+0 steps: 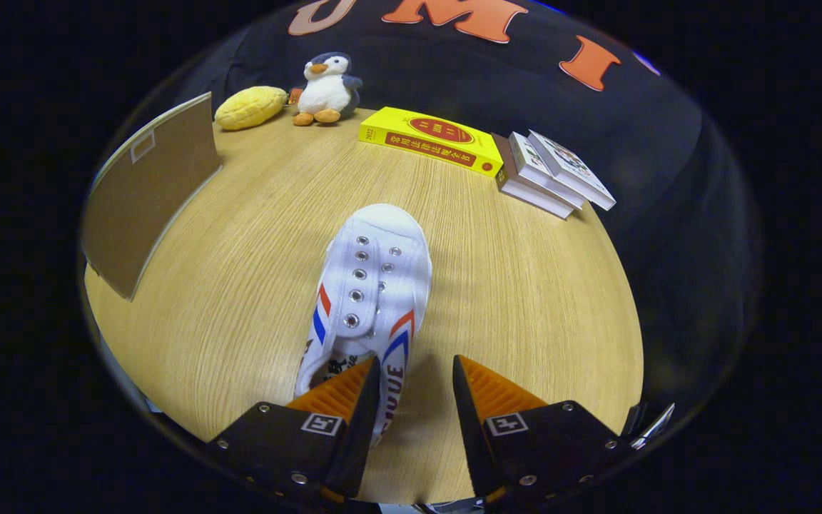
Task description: Open the storage box then place both shoes into the box .Put the left shoe in first, then the right shoe, with the right side of both shoes facing outward in a uniform manner.
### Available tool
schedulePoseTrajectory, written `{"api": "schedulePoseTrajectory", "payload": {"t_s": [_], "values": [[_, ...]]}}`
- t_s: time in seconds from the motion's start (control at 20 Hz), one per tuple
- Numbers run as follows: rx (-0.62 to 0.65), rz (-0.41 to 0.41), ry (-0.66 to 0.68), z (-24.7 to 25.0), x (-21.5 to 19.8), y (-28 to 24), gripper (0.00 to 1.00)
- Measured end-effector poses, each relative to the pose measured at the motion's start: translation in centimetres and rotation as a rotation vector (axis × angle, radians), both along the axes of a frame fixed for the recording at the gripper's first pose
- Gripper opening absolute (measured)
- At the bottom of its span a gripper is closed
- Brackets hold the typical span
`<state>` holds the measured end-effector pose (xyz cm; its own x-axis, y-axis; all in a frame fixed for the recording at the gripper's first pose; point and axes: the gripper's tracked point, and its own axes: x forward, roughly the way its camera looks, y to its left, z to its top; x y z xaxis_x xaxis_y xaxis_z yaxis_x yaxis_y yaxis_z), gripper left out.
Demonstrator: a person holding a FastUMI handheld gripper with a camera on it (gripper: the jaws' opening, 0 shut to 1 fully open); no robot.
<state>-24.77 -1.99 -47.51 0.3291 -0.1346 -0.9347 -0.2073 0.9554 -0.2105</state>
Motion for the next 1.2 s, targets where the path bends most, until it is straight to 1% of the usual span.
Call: {"api": "schedulePoseTrajectory", "payload": {"t_s": [0.05, 0.1, 0.15, 0.3, 0.4, 0.6, 0.65, 0.7, 0.75, 0.8, 0.85, 0.95, 1.0, 1.05, 1.15, 1.2], "values": [[0.017, 0.010, -0.004, -0.2, -0.1, 0.1, 0.55], [0.039, 0.012, 0.000, -0.3, -0.2, 0.2, 0.53], [0.071, -0.003, 0.010, -0.5, -0.2, 0.3, 0.51], [0.174, -0.063, 0.073, -1.1, -0.5, 0.5, 0.46], [0.231, -0.100, 0.120, -1.3, -0.9, 0.7, 0.46], [0.295, -0.202, 0.189, -1.4, -1.2, 1.5, 0.36], [0.302, -0.232, 0.191, -1.3, -1.2, 1.5, 0.31], [0.314, -0.253, 0.196, -1.3, -1.2, 1.8, 0.30], [0.336, -0.272, 0.192, -1.1, -1.2, 2.2, 0.27], [0.325, -0.302, 0.180, -1.2, -1.2, 2.0, 0.20], [0.319, -0.312, 0.169, -1.1, -1.1, 2.0, 0.10], [0.323, -0.332, 0.156, -1.0, -1.0, 2.0, 0.04], [0.348, -0.351, 0.156, -0.7, -1.1, 2.5, 0.04], [0.377, -0.374, 0.153, -0.2, -1.0, 3.2, 0.01], [0.425, -0.413, 0.147, 0.6, -0.5, 4.2, 0.01], [0.446, -0.414, 0.135, 1.3, 0.1, 4.8, 0.01]]}}
